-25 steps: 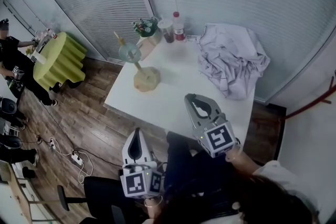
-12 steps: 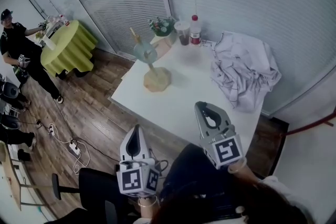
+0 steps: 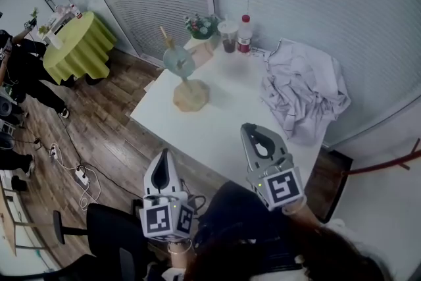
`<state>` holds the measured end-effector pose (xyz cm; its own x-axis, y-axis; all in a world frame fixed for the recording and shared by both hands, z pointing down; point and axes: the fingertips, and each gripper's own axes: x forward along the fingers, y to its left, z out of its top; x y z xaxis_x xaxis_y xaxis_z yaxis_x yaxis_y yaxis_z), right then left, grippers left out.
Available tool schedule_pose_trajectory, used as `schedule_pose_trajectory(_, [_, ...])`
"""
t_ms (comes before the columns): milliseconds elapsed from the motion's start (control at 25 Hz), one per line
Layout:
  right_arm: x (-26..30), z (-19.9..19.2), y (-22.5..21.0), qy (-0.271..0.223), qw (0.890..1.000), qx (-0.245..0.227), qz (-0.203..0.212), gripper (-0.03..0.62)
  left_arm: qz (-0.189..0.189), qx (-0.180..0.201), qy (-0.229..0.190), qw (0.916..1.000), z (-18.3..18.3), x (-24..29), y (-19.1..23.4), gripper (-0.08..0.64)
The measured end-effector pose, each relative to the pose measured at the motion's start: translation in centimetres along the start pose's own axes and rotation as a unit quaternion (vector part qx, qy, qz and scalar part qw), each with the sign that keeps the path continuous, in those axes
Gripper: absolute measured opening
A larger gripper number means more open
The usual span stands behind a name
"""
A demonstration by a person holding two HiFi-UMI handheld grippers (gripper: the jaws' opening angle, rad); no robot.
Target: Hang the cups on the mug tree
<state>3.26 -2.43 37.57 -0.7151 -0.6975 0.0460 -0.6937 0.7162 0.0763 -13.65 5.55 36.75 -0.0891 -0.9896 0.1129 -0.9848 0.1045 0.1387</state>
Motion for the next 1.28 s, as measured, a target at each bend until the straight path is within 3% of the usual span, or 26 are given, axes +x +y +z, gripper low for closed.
schedule_pose_trajectory(200, [0.2, -0.3, -0.9, 0.01, 1.0, -0.006, 0.004, -0.005, 0.003, -0.004, 0.011, 0.9999, -0.6, 1.1, -0.1, 0.003])
schedule_pose_trajectory(680, [-0.4, -1.4, -1.9, 0.023, 1.0, 0.001, -0.02, -0.006, -0.031, 0.006, 0.021, 0.9993, -1.2, 2.2, -2.0, 0.003])
schedule_pose_trajectory(1280, [-1.2, -1.0, -2.7, 0.019, 0.999, 0.007, -0.045, -0.005, -0.06, 0.014, -0.013, 0.998, 0.1, 1.6, -2.4, 0.003])
